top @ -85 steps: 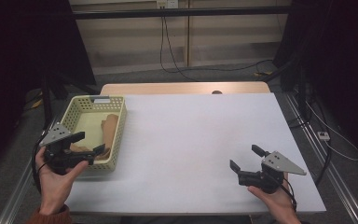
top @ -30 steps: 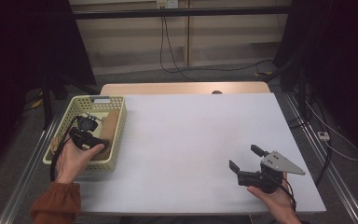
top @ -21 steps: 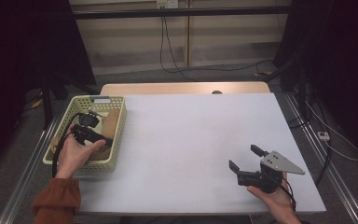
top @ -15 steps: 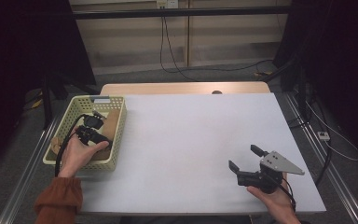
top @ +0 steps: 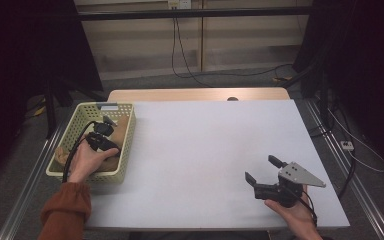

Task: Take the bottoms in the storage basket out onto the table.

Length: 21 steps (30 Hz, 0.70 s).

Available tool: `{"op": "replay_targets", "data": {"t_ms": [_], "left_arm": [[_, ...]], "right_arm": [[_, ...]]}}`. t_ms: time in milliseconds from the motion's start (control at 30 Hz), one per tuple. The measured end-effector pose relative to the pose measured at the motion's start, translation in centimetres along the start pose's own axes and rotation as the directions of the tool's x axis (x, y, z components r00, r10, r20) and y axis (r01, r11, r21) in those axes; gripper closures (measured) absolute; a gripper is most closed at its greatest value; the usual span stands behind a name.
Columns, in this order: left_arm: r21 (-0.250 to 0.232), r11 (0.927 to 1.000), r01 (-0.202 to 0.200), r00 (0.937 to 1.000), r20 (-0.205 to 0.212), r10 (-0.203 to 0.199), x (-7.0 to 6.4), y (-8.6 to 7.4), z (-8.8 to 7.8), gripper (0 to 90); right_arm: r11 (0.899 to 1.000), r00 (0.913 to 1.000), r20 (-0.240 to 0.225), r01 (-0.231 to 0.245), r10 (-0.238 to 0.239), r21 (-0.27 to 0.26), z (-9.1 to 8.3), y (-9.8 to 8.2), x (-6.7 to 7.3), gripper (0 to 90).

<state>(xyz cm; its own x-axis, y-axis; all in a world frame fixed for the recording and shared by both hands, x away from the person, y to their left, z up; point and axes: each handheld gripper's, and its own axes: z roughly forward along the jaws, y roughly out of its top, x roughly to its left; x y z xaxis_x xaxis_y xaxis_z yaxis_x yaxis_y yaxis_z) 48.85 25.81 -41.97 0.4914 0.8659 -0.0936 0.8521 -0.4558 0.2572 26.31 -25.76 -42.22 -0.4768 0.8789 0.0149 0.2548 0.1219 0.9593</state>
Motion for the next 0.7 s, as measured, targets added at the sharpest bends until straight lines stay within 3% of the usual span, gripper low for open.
{"op": "replay_targets", "data": {"t_ms": [67,133,267,367,467,533,567,633,700], "left_arm": [[-0.016,0.9995,0.028,0.9994,-0.021,-0.028,0.3,0.1,0.0,31.6],[-0.013,0.9994,0.032,0.9993,-0.018,-0.032,0.4,0.1,0.0,32.4],[-0.023,0.9990,0.038,0.9991,0.020,-0.037,0.7,0.1,0.0,39.5],[-0.021,0.9993,0.030,0.9991,0.031,-0.030,0.5,0.1,0.0,39.6],[-0.020,0.9997,0.010,0.9967,0.080,-0.009,0.1,0.1,0.1,37.9],[-0.026,0.9996,-0.011,0.9954,0.095,0.014,-0.4,0.1,0.1,46.4],[-0.026,0.9996,-0.011,0.9954,0.095,0.014,-0.4,0.1,0.1,52.2],[-0.025,0.9984,-0.052,0.9950,0.084,0.054,-1.2,0.0,0.1,61.3],[-0.020,0.9981,-0.059,0.9948,0.082,0.060,-1.3,0.0,0.1,66.6]], "right_arm": [[1.000,1.0000,0.000,0.001,-0.001,0.000,0.0,0.0,0.0,5.0],[1.000,1.0000,-0.001,0.001,-0.001,-0.001,-0.1,0.0,0.0,5.1],[1.000,1.0000,-0.002,0.000,0.000,-0.001,0.0,0.0,0.0,5.1],[1.000,1.0000,0.000,0.001,-0.001,0.000,0.0,0.0,0.0,5.1],[1.000,1.0000,0.006,-0.002,0.002,0.007,0.0,0.0,0.0,5.3],[1.000,1.0000,0.006,-0.004,0.004,0.011,0.1,-0.1,0.0,5.3],[1.000,1.0000,0.004,-0.002,0.002,0.012,0.1,-0.1,0.0,5.4],[1.000,1.0000,0.002,0.003,-0.003,0.011,0.1,0.0,0.1,5.6],[1.000,1.0000,-0.002,0.002,-0.001,0.010,0.1,0.0,0.1,5.7]]}}
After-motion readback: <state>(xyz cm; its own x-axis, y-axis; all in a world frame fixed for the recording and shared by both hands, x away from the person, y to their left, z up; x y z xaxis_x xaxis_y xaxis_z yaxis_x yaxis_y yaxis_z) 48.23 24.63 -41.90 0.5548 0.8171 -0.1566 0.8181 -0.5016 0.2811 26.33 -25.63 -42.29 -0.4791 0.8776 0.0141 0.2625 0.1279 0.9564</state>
